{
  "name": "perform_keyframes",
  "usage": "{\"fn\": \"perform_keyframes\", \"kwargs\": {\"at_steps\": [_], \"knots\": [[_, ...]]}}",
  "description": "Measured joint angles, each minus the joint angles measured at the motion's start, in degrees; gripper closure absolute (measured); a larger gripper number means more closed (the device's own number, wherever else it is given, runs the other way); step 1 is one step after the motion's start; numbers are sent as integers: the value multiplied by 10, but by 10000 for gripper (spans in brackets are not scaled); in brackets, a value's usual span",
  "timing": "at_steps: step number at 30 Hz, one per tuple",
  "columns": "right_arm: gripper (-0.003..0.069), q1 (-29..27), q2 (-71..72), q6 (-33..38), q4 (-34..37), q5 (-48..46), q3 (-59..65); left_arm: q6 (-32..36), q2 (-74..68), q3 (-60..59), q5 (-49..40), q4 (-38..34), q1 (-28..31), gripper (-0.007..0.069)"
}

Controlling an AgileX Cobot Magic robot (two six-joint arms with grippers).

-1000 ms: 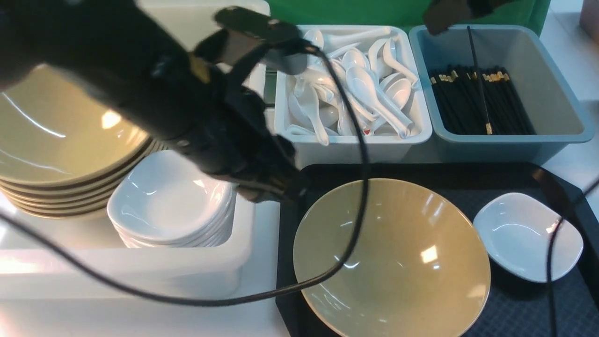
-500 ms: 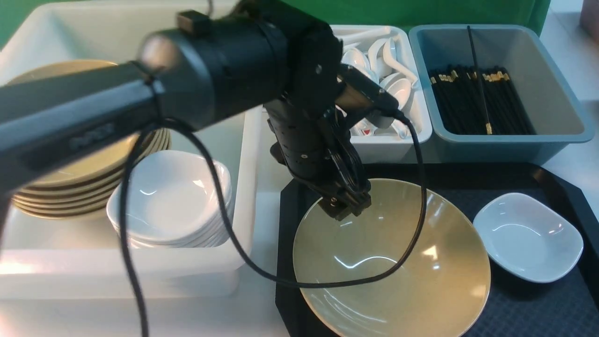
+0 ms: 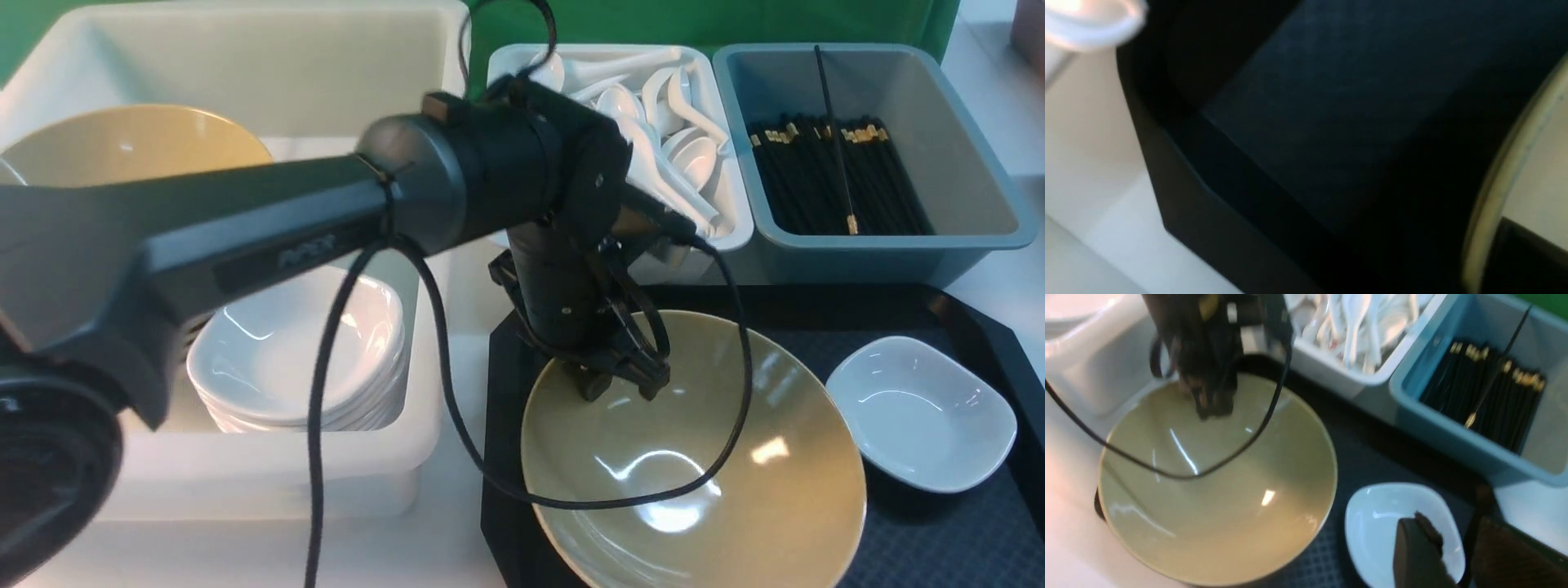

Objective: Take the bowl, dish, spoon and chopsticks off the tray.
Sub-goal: Use the left arm to grab the yellow noodle bowl on the left, then use the left arm to put the noodle bowl into the large storage box on the left

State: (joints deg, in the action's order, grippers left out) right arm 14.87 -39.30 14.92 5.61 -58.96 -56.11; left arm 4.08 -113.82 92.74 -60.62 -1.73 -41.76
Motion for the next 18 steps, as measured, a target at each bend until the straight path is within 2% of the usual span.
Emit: {"fn": "perform_keyframes", "kwargs": {"at_steps": [4, 7, 11, 14, 17, 18], "knots": [[419, 0, -64, 0, 8, 0, 0, 8, 59, 18, -43, -6, 4, 618], [419, 0, -114, 17, 43, -2, -9, 25, 135, 26, -65, 13, 24, 617], [425, 11, -175, 79, 122, -11, -53, 27, 237, 32, -86, -14, 85, 620], [469, 57, -221, 106, 144, -13, -118, 27, 314, 26, -109, -44, 189, 623], [549, 134, -271, 121, 141, -13, -193, 30, 365, 4, -117, -67, 304, 624], [589, 170, -299, 125, 133, -13, -228, 35, 380, -10, -118, -78, 371, 624]]}}
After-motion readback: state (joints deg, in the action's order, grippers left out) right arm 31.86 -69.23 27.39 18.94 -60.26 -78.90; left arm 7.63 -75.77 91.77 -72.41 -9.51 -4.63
